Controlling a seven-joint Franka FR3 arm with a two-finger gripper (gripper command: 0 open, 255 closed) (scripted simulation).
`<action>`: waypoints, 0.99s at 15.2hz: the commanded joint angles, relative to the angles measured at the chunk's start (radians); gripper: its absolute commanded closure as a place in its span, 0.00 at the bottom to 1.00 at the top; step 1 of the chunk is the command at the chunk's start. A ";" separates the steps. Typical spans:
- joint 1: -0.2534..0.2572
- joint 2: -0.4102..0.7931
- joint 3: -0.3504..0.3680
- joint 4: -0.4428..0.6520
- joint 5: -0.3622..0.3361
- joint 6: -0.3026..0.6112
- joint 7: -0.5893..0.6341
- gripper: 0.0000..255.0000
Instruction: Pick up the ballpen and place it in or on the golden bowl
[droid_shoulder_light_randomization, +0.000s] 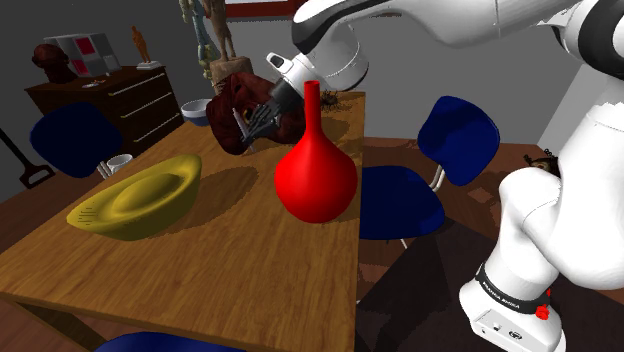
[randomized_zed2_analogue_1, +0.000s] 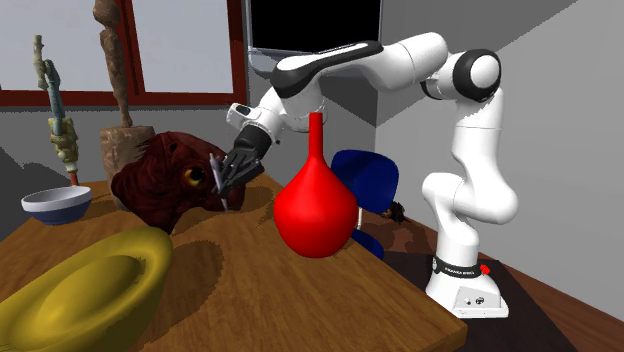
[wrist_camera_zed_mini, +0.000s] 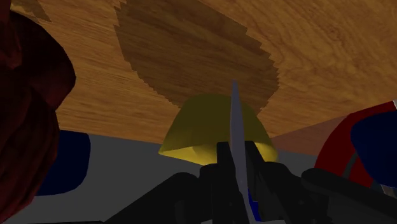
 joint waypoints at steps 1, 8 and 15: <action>-0.001 -0.007 0.001 0.017 -0.021 -0.012 0.028 1.00; -0.005 -0.028 0.003 0.075 -0.084 -0.055 0.111 1.00; -0.010 -0.039 0.004 0.145 -0.135 -0.107 0.188 1.00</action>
